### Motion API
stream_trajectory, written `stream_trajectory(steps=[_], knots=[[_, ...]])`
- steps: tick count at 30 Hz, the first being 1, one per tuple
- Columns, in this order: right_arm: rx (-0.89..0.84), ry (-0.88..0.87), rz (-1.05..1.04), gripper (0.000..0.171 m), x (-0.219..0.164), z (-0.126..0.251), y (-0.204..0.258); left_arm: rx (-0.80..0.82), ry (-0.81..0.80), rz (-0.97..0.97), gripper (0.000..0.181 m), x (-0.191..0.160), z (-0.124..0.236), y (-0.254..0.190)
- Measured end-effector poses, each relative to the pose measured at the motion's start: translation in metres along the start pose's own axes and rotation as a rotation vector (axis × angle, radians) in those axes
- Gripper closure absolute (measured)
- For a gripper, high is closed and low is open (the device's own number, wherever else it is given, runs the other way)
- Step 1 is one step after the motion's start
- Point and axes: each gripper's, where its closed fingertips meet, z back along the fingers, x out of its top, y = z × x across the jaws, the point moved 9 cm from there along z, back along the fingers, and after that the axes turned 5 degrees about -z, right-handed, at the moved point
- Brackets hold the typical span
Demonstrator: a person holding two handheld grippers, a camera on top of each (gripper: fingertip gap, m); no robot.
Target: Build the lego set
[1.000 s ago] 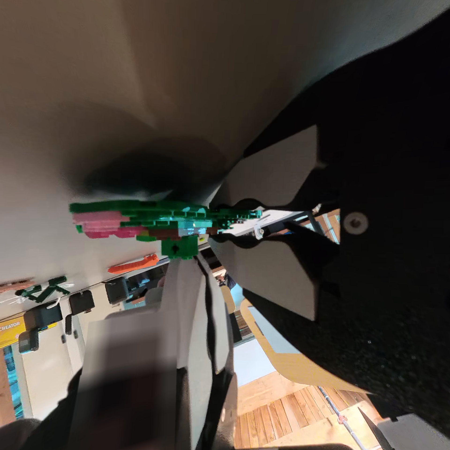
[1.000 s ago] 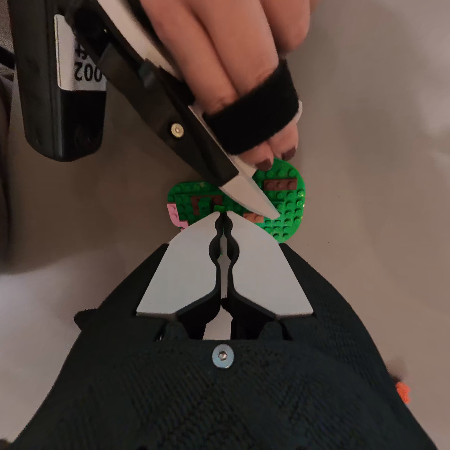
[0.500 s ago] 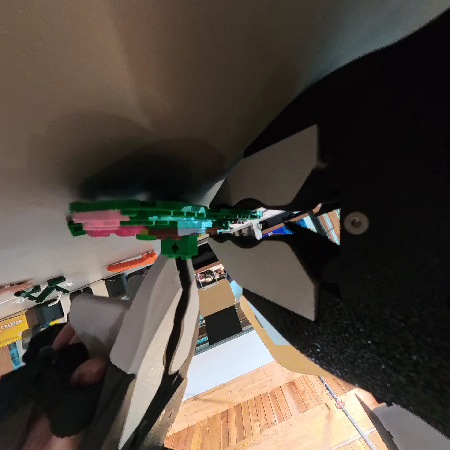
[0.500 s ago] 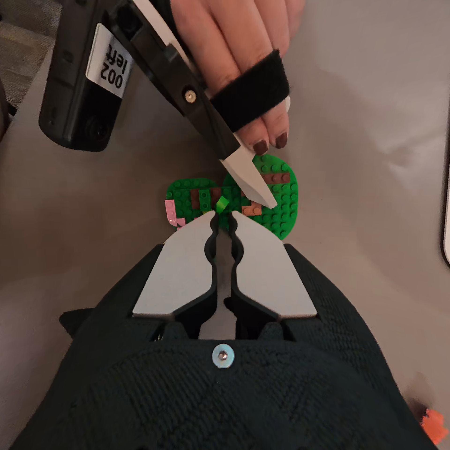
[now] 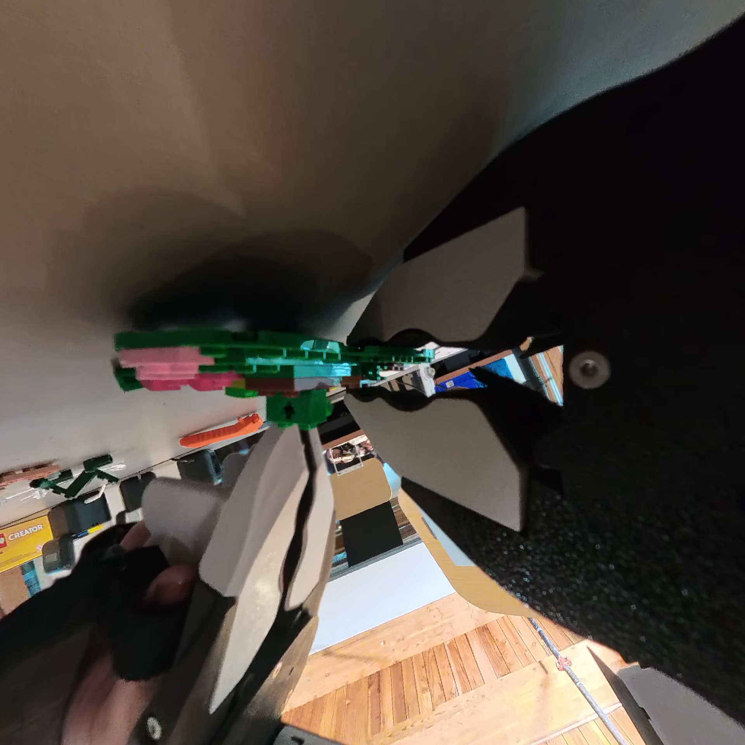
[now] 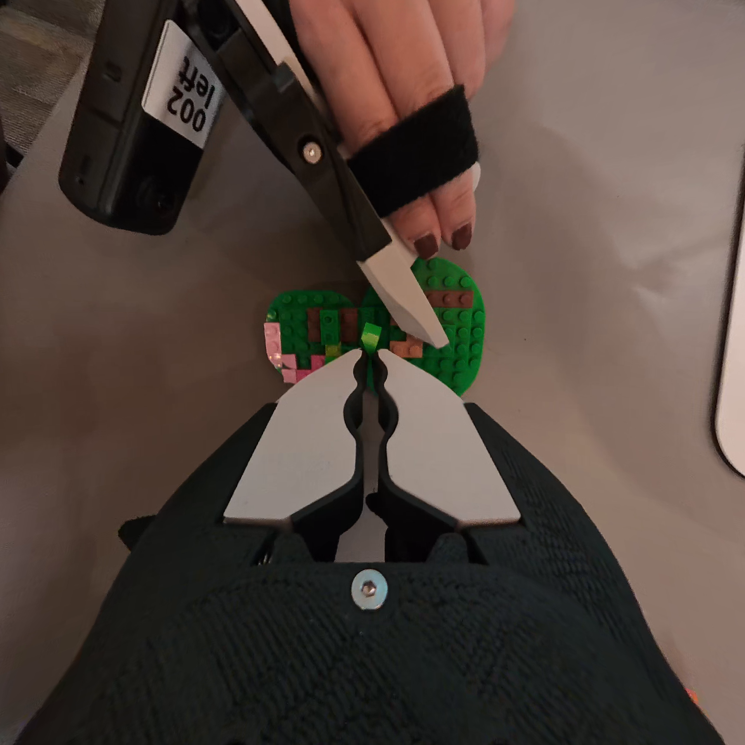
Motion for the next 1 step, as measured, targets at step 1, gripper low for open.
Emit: stream_trajectory(steps=[1], knots=[[-0.015, 0.0, -0.004, 0.171, -0.0022, 0.0032, -0.0006, -0.002, 0.004, 0.002, 0.166, -0.0011, 0.0, -0.0004]])
